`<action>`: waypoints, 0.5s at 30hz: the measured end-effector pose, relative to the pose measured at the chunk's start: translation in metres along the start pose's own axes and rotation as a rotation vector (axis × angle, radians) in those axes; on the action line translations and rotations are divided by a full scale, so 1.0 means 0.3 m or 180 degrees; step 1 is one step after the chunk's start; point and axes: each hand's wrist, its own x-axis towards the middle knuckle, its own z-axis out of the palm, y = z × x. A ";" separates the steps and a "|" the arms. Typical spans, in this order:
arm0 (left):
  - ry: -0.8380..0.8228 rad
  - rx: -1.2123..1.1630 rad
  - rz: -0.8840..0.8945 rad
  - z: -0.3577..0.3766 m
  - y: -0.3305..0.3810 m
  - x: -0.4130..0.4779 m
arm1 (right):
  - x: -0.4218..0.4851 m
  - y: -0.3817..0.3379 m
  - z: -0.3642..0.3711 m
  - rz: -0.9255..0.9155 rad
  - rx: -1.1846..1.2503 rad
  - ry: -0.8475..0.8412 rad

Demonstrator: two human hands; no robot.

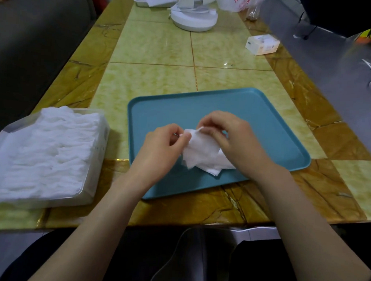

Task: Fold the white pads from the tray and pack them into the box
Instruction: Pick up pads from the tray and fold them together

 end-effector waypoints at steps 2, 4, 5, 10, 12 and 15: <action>-0.0182 0.0021 0.0000 -0.001 0.004 -0.002 | -0.003 0.011 0.011 -0.0121 -0.0170 -0.0153; -0.0256 -0.0013 -0.0036 -0.001 0.006 -0.003 | -0.004 0.010 0.015 -0.0136 -0.0119 -0.0151; -0.0261 -0.0036 -0.0037 -0.002 0.006 -0.003 | -0.004 0.007 0.017 -0.0120 -0.0079 -0.0125; -0.0219 -0.0046 0.0028 -0.005 0.005 0.002 | -0.004 -0.022 0.011 0.0131 0.0436 -0.0138; -0.0213 -0.0043 0.0053 -0.006 0.006 0.002 | -0.005 -0.031 0.009 0.0221 0.0703 -0.0160; -0.0241 -0.0039 0.0076 -0.006 0.008 0.001 | -0.005 -0.033 0.010 0.0296 0.0824 -0.0172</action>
